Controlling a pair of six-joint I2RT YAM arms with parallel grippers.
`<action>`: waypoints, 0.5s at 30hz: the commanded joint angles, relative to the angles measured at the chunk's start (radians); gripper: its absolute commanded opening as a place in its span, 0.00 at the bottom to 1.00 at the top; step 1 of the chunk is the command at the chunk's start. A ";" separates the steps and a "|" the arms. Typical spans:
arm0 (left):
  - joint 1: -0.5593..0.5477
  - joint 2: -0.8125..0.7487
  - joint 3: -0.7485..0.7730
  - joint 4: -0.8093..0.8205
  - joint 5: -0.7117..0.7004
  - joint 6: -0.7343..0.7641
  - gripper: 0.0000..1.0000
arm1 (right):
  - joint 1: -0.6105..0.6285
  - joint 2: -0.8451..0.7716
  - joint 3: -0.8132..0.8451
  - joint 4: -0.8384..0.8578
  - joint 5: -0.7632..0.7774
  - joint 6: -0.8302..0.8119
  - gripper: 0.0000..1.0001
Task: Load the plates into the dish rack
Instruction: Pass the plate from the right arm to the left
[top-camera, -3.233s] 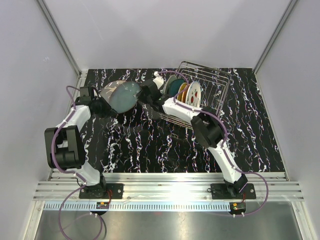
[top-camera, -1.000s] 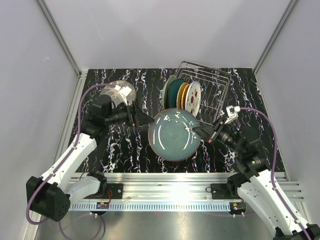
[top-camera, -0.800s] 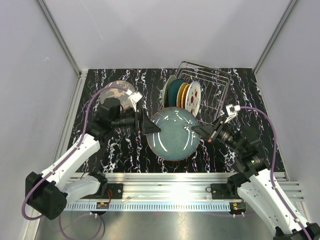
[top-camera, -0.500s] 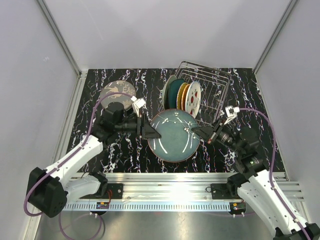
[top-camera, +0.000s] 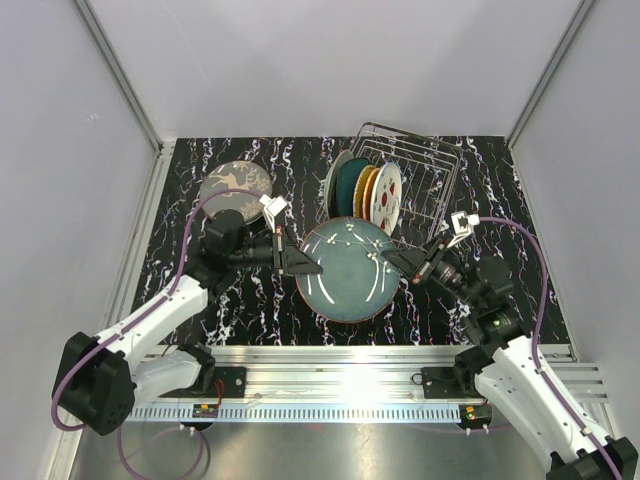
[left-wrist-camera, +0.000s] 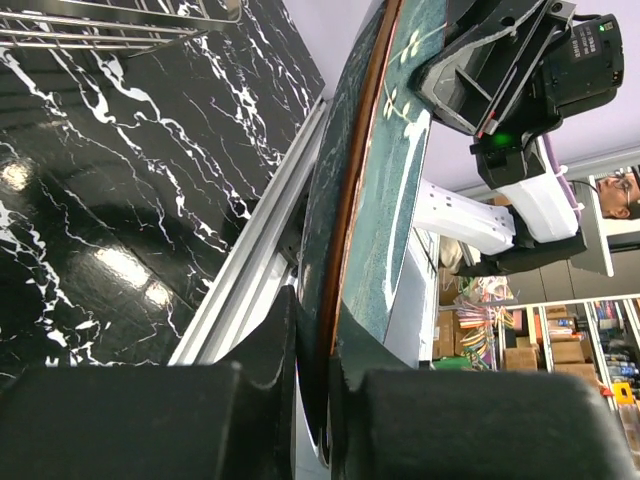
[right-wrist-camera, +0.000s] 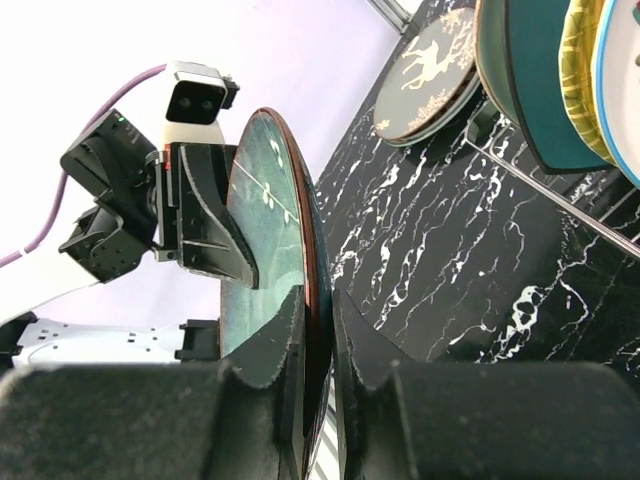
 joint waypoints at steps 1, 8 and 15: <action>-0.016 -0.040 0.025 0.067 0.081 -0.043 0.00 | 0.003 -0.001 0.017 0.149 -0.003 0.011 0.12; -0.010 -0.066 0.062 -0.046 -0.036 -0.021 0.00 | 0.003 -0.015 0.035 0.024 0.077 -0.043 0.29; 0.016 -0.080 0.086 -0.047 -0.078 -0.050 0.00 | 0.003 -0.023 0.035 -0.022 0.100 -0.057 0.55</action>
